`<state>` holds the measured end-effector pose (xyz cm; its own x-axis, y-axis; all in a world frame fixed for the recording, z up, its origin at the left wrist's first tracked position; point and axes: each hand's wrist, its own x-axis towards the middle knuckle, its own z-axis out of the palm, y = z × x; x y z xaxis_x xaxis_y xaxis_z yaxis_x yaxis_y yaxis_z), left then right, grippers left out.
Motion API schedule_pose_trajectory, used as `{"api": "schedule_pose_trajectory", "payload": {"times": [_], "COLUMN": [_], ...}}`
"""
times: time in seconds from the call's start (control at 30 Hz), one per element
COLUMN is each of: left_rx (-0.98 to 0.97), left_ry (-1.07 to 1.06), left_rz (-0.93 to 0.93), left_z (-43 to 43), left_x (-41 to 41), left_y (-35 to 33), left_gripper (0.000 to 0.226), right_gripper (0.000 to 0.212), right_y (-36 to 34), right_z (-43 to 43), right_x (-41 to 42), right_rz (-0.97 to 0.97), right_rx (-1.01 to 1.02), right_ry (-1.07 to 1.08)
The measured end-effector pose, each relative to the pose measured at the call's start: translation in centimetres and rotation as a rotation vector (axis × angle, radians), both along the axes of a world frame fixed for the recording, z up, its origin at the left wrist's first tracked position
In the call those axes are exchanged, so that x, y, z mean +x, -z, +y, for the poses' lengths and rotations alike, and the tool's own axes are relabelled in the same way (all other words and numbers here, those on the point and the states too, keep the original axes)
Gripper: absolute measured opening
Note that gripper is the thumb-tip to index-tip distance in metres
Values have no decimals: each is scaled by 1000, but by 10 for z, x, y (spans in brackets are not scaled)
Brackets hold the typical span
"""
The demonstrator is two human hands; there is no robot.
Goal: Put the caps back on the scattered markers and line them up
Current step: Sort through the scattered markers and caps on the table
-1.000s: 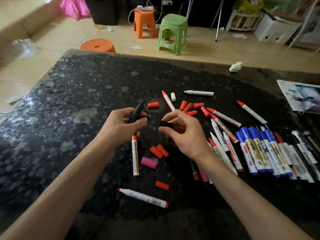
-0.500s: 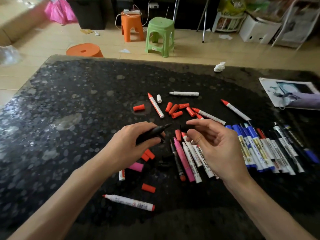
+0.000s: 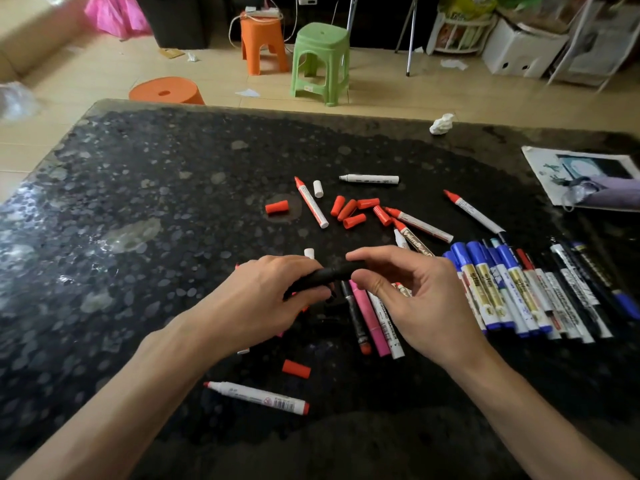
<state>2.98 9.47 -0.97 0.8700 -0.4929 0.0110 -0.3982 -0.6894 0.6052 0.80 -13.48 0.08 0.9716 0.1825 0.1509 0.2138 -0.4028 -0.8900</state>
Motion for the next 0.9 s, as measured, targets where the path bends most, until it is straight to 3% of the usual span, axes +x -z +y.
{"api": "schedule_pose_trajectory", "payload": {"times": [0.3, 0.73, 0.9], "left_rx": [134, 42, 62], "left_ry": [57, 60, -149], "left_rz": [-89, -37, -103], "left_z": [-5, -11, 10], "left_x": [-9, -11, 1], "left_y": [1, -2, 1], "left_gripper": [35, 19, 11], "right_gripper": [23, 23, 18], "right_y": [4, 0, 6], "right_z": [0, -3, -17], "right_x": [-4, 2, 11], "right_rz": [-2, 49, 103], "right_rx": [40, -22, -13], "right_ry": [-18, -151, 41]}}
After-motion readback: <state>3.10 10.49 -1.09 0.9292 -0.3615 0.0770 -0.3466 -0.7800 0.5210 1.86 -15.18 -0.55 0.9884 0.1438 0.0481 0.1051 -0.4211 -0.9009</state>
